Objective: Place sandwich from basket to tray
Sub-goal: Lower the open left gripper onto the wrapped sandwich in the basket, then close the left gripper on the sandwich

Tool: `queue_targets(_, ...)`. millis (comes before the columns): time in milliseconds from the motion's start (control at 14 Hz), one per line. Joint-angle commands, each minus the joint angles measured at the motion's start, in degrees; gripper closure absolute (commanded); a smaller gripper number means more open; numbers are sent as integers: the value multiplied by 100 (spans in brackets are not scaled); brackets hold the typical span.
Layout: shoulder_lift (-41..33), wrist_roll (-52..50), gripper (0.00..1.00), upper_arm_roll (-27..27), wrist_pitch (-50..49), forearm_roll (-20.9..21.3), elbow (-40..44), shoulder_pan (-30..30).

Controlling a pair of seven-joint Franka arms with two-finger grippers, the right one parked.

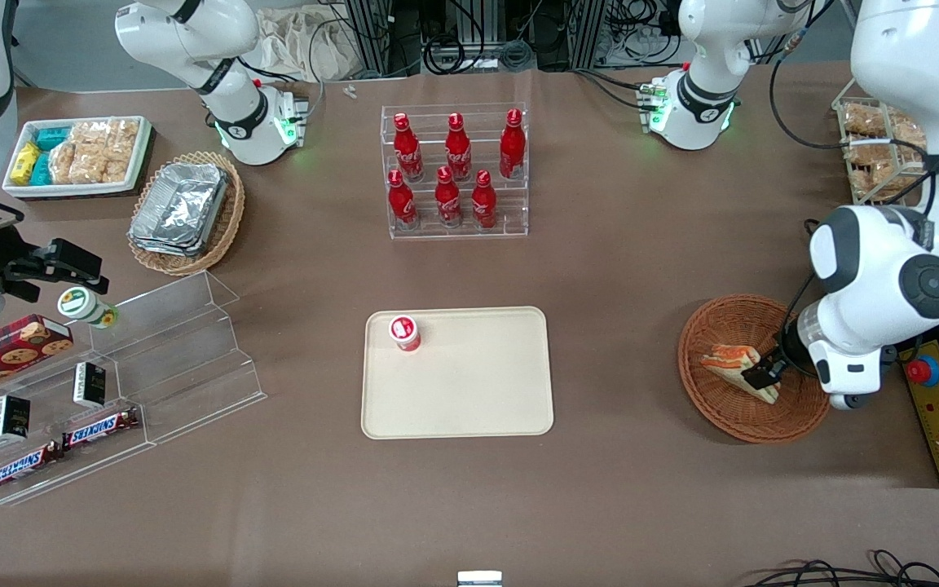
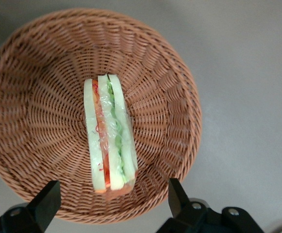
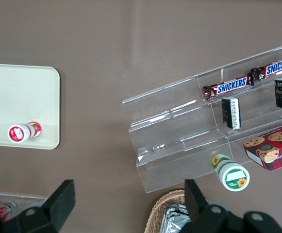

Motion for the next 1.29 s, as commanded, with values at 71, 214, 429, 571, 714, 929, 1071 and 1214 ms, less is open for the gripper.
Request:
queue_targets(71,261,-646,1,1,406,95,-44,42)
queue_targets(214,367,-664,1,19,758,95,-193,60)
queue_targets(429,472,-682,1,19,1066,376,-387,156)
queue_targets(571,551,-682,7,19,1234,385,-475,165)
queue_targets(714,525,-682,22,19,1234,394,-501,165)
queue_targets(929,385,-874,65,19,1190,394,-554,157)
queue_targets(1071,175,-910,100,10,919,394,-554,148)
queue_targets(1214,-132,-919,100,-8,437,385,-476,113)
